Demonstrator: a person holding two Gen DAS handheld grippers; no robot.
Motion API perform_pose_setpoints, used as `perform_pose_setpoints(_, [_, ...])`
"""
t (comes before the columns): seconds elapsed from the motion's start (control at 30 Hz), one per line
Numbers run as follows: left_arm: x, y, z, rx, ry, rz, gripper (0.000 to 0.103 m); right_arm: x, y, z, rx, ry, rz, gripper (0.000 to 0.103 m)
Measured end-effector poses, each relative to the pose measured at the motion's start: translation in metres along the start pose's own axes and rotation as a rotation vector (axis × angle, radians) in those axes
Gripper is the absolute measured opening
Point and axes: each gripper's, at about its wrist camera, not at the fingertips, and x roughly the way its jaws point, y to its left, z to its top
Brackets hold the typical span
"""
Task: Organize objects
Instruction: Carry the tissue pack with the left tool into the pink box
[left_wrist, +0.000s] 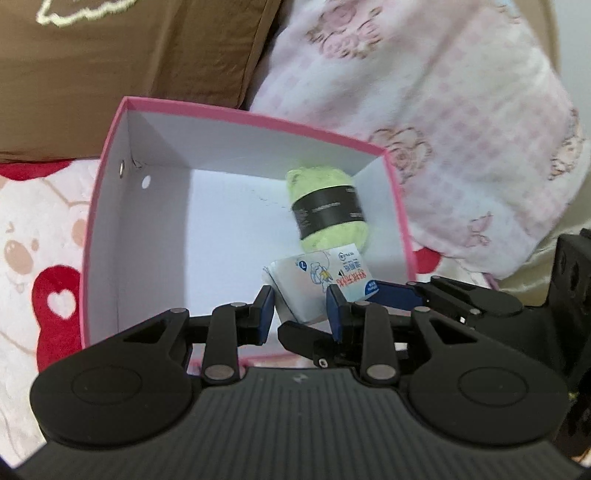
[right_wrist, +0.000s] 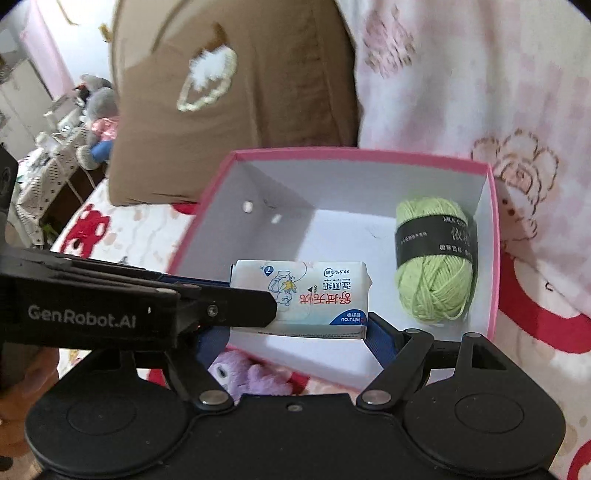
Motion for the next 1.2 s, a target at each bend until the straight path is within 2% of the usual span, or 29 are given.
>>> perform_pose_setpoints(0.1, [0.023, 0.011, 0.008, -0.013, 0.031, 0.012, 0.028, 0.020, -0.011, 0.003, 0.005, 0.030, 0.006, 0.084])
perform_pose_setpoints(0.33, [0.055, 0.039, 0.020, -0.058, 0.046, 0.002, 0.028, 0.061, -0.024, 0.014, -0.001, 0.098, 0.014, 0.085])
perform_pose_setpoints(0.43, [0.065, 0.040, 0.021, -0.041, 0.051, 0.004, 0.027, 0.075, -0.024, 0.017, -0.008, 0.133, 0.003, 0.084])
perform_pose_setpoints(0.6, [0.076, 0.035, 0.016, 0.024, 0.043, 0.051, 0.028, 0.090, -0.024, 0.014, -0.014, 0.174, -0.077, 0.066])
perform_pose_setpoints(0.63, [0.078, 0.034, 0.016, 0.025, 0.041, 0.055, 0.028, 0.092, -0.024, 0.012, -0.023, 0.174, -0.091, 0.061])
perform_pose_setpoints(0.77, [0.088, 0.036, 0.018, 0.021, 0.042, 0.068, 0.028, 0.098, -0.026, 0.009, -0.031, 0.202, -0.126, 0.053])
perform_pose_setpoints(0.83, [0.092, 0.040, 0.020, -0.006, 0.047, 0.059, 0.028, 0.098, -0.029, 0.010, -0.024, 0.211, -0.134, 0.044])
perform_pose_setpoints(1.1, [0.104, 0.037, 0.023, -0.034, 0.077, 0.071, 0.028, 0.102, -0.039, 0.014, -0.022, 0.270, -0.190, 0.034])
perform_pose_setpoints(1.2, [0.110, 0.034, 0.021, -0.010, 0.100, 0.145, 0.027, 0.103, -0.038, 0.017, -0.055, 0.277, -0.207, 0.032])
